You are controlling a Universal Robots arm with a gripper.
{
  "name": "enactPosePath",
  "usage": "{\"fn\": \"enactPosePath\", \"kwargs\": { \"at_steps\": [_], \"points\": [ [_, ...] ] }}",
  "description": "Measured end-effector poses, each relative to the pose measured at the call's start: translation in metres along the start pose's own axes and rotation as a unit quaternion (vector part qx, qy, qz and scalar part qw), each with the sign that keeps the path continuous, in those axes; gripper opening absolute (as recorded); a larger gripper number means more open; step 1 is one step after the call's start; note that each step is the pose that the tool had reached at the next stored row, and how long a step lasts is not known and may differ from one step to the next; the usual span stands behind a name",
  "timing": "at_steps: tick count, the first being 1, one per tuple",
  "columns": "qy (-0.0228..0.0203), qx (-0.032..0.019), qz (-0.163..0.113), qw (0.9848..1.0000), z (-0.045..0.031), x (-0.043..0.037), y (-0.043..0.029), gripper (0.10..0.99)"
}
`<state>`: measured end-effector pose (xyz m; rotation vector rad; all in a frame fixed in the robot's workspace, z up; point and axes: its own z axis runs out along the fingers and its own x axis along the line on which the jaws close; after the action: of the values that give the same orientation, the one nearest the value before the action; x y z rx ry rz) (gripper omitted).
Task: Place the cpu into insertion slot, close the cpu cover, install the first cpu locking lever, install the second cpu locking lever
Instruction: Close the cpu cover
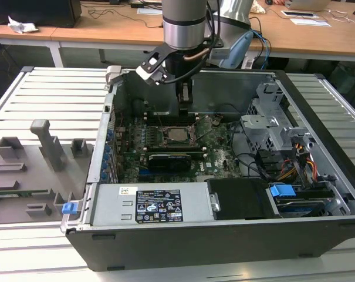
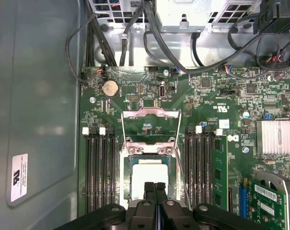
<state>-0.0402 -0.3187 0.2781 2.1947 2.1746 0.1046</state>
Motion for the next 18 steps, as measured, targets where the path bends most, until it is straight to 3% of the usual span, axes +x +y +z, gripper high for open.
{"fn": "enactPosePath", "kwargs": {
  "at_steps": [5, 9, 18],
  "points": [
    [0.0001, 0.0, 0.0, 1.0, -0.0028, 0.0001, 0.0015, 0.106],
    [0.0, 0.0, 0.0, 1.0, -0.0026, 0.0001, 0.0101, 0.106],
    [0.0001, 0.0, 0.0, 1.0, -0.0158, 0.0003, 0.0126, 0.106]
  ]
}}
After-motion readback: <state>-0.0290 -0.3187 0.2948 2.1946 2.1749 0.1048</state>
